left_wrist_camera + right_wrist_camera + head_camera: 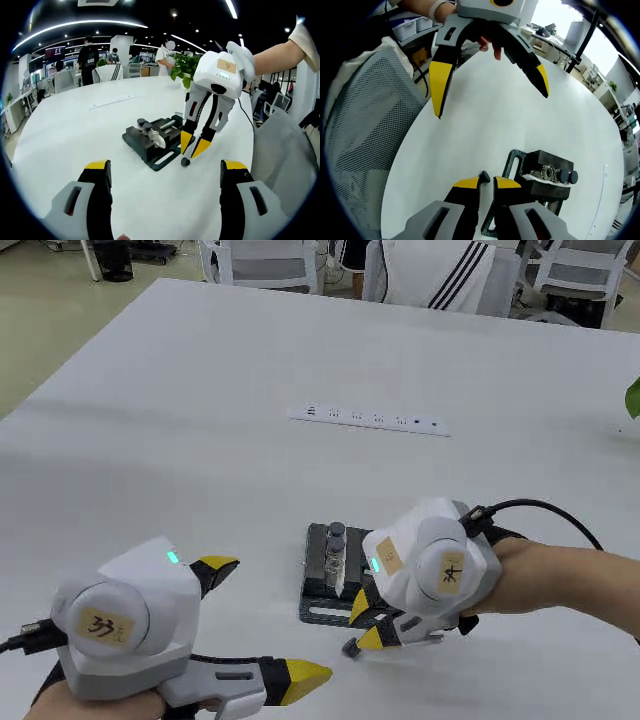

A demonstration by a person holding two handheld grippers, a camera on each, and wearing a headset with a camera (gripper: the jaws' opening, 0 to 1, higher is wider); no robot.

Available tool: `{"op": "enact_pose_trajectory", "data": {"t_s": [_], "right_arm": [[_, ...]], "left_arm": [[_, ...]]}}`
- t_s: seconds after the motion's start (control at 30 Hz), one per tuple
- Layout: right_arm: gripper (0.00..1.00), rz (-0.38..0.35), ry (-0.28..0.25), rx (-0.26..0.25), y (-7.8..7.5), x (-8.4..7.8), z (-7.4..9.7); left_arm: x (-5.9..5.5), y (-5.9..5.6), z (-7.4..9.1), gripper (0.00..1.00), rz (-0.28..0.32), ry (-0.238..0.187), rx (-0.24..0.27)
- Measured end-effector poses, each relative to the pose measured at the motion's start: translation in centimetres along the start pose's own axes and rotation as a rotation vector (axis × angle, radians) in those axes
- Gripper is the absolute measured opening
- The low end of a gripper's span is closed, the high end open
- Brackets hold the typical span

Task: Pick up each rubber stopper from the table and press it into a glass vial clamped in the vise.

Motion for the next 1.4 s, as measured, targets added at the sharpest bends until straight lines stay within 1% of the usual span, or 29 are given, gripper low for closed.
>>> {"op": "enact_pose_trajectory", "data": {"t_s": [0.03,0.1,0.23,0.27,0.47,0.7,0.8,0.83,0.87,0.97,1.03,1.07,1.13,1.23,1.27,1.3,1.33,1.37,1.4], "right_arm": [[0.05,0.011,0.0,0.008,0.1,0.0,-0.2],[0.02,0.02,0.006,0.01,0.1,-0.1,-0.4],[0.01,0.031,0.011,0.025,0.1,-0.3,-0.7],[0.01,0.032,0.014,0.024,0.0,-0.5,-1.0],[0.0,0.044,0.016,0.033,0.0,-0.4,-0.9],[0.0,0.078,0.03,0.033,-0.1,-0.7,-0.8],[0.0,0.094,0.027,0.02,-0.1,-0.7,-0.9],[0.0,0.085,0.036,0.024,0.0,-0.8,-0.9],[0.0,0.068,0.02,0.02,0.1,-0.6,-0.9],[0.0,0.059,0.018,0.01,0.1,-0.7,-1.0],[0.0,0.03,0.001,0.009,0.2,-0.6,-1.0],[0.0,0.028,0.0,0.004,0.3,-0.6,-0.9],[0.0,0.008,-0.024,-0.007,0.5,-0.4,-0.8],[0.0,0.015,-0.033,-0.057,0.5,-0.3,-0.3],[0.0,0.023,-0.04,-0.091,0.3,-0.2,0.1],[0.0,0.023,-0.041,-0.111,0.2,-0.1,0.4],[0.0,0.016,-0.041,-0.147,0.0,-0.1,0.7],[0.0,0.013,-0.051,-0.157,0.1,0.0,1.2],[0.0,0.02,-0.058,-0.187,-0.1,0.0,1.5]], "left_arm": [[-0.1,-0.1,0.0,0.89,0.003,0.001,0.001],[-0.1,0.0,0.1,0.89,0.005,0.002,0.004],[-0.3,0.1,0.3,0.89,0.011,0.001,0.01],[-0.3,0.1,0.3,0.89,0.013,0.002,0.012],[-0.6,0.2,0.4,0.89,0.018,0.006,0.017],[-0.8,0.3,0.3,0.89,0.02,0.004,0.018],[-0.8,0.3,0.4,0.88,0.025,0.004,0.02],[-0.8,0.2,0.4,0.88,0.03,0.003,0.021],[-0.8,0.1,0.5,0.87,0.04,-0.003,0.019],[-1.0,0.0,0.6,0.87,0.048,-0.005,0.018],[-1.1,-0.1,0.6,0.87,0.054,-0.002,0.019],[-1.2,-0.2,0.6,0.86,0.057,-0.003,0.017],[-1.3,-0.2,0.6,0.86,0.075,-0.006,0.014],[-1.2,-0.2,0.5,0.85,0.109,-0.013,0.011],[-1.1,-0.1,0.5,0.85,0.128,-0.017,0.014],[-1.1,0.0,0.5,0.85,0.137,-0.019,0.014],[-1.0,0.0,0.5,0.85,0.146,-0.023,0.011],[-0.9,-0.1,0.4,0.84,0.152,-0.025,0.01],[-0.8,-0.1,0.4,0.84,0.156,-0.026,0.008]]}}
Point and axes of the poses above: the centre of the closed fingertips' face, and the gripper's own axes: z roughly backward along the fingers, y roughly to its left, x roughly out of its top, the point moved 5 cm from there along z, roughly backward along the fingers, and after that the axes turned 5 degrees about z, right-handed, at the moved point
